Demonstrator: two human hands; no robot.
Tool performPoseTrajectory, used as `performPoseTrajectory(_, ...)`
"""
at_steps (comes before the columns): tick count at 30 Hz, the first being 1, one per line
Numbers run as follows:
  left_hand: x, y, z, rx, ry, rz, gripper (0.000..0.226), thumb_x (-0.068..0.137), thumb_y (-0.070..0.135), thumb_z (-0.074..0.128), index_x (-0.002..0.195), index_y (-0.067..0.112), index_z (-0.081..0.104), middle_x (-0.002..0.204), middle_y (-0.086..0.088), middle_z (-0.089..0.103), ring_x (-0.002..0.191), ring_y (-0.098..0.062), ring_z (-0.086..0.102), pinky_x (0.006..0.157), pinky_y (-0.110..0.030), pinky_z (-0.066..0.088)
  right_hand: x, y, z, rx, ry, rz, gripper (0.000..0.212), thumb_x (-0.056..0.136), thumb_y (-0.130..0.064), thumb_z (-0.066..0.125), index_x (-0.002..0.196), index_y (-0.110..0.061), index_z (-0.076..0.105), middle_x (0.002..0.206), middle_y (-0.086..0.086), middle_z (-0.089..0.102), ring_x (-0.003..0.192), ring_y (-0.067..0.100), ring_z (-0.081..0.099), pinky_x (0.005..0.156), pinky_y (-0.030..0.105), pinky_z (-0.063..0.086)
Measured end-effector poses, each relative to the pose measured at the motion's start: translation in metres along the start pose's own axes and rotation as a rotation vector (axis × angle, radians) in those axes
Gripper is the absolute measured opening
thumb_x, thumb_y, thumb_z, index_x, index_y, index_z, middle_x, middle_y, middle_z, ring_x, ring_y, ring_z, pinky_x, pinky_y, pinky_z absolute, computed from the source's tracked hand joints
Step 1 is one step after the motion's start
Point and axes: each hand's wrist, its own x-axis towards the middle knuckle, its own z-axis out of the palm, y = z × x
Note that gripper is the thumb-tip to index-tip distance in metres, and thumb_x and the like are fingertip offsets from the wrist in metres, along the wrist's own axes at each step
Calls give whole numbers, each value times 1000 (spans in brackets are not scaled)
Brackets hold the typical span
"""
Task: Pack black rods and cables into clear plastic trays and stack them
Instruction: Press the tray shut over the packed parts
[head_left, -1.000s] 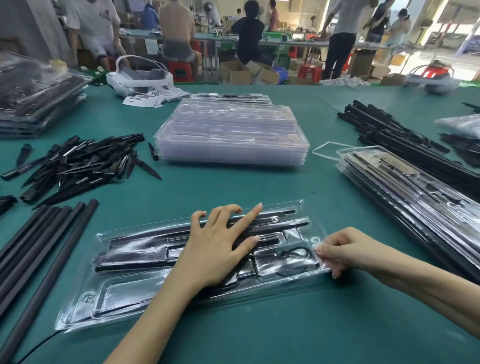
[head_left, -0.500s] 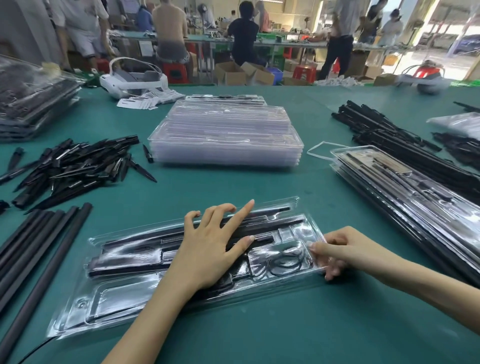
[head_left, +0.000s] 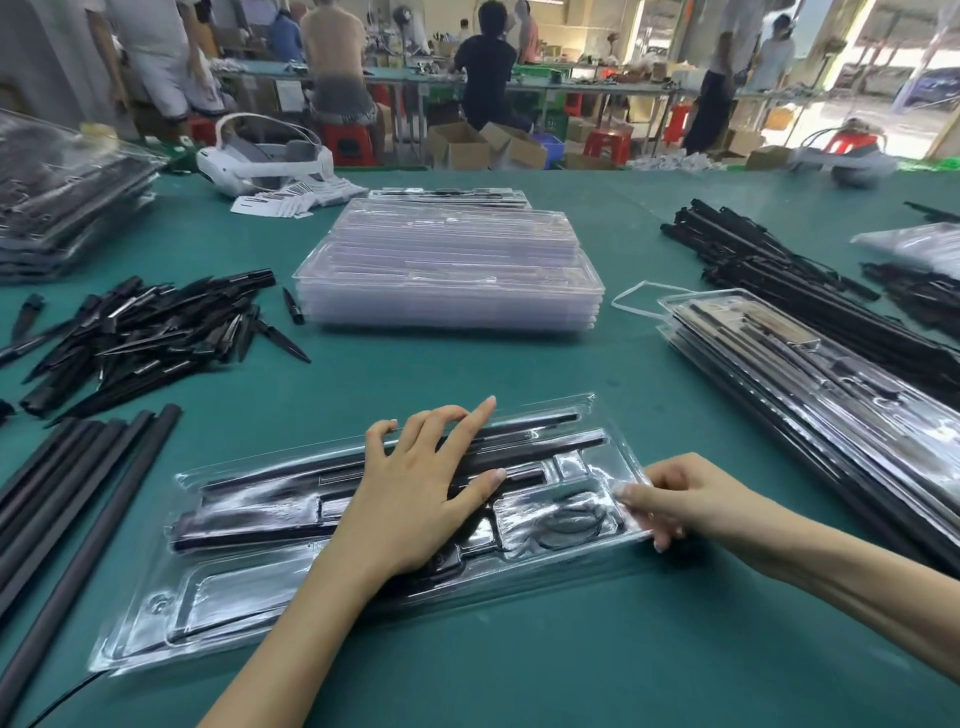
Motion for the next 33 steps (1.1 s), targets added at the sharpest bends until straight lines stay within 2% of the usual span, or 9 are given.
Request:
performPoseTrajectory(6,2,-1,-1,-21,16,-4,69,81,73,-2,145,50,-5,141,22,24,131,5,12,112,-36,5,1,5,10,105,143,-26,48,91,-15,60,43,-17,60,48,-1,48,39,4,39,43,9,31)
performPoseTrajectory(10,2,-1,-2,-41,17,-14,67,81,72,2,145,50,0,140,22,25,130,5,13,112,-35,5,4,6,12,145,176,-5,51,90,-11,59,39,-16,58,44,-5,47,38,3,38,41,9,30)
performPoseTrajectory(15,2,0,-3,-28,10,-20,65,86,73,6,146,47,4,142,22,25,132,3,14,113,-36,5,1,6,6,106,91,-5,37,91,-22,61,57,-12,51,51,-1,45,42,6,41,43,11,29)
performPoseTrajectory(20,1,0,-5,-16,-4,-29,70,83,75,3,147,45,5,143,22,23,132,5,12,113,-35,3,5,1,1,158,-13,117,29,87,-33,62,68,-12,57,55,-4,51,42,7,42,41,12,28)
performPoseTrajectory(24,1,0,-4,-24,-2,-27,70,84,74,5,147,45,7,143,23,22,131,6,11,113,-34,2,3,1,3,124,-7,77,26,88,-24,63,67,-10,53,58,1,50,41,6,41,41,12,27)
performPoseTrajectory(27,0,1,-6,-26,-5,-18,70,83,71,7,148,44,7,143,22,22,132,6,11,114,-34,1,3,2,7,114,50,32,33,87,-21,63,57,-15,51,53,-1,48,41,7,39,42,12,26)
performPoseTrajectory(29,1,2,-9,-110,4,2,70,83,69,12,148,42,11,141,19,24,131,2,14,113,-31,4,4,4,9,136,90,26,37,86,-18,65,51,-17,55,50,-3,48,39,6,38,41,11,26)
performPoseTrajectory(32,1,-13,-23,-403,120,-85,60,91,54,38,147,37,24,137,11,32,129,-6,28,113,-30,18,5,5,8,146,112,34,36,85,-20,66,50,-16,57,49,-4,46,39,6,36,39,10,25)
performPoseTrajectory(33,-1,-22,-29,-348,176,-126,58,93,50,44,146,35,28,137,10,34,127,-8,31,112,-31,21,6,4,7,145,115,32,36,85,-23,66,51,-17,57,50,-3,44,40,6,36,40,11,25)
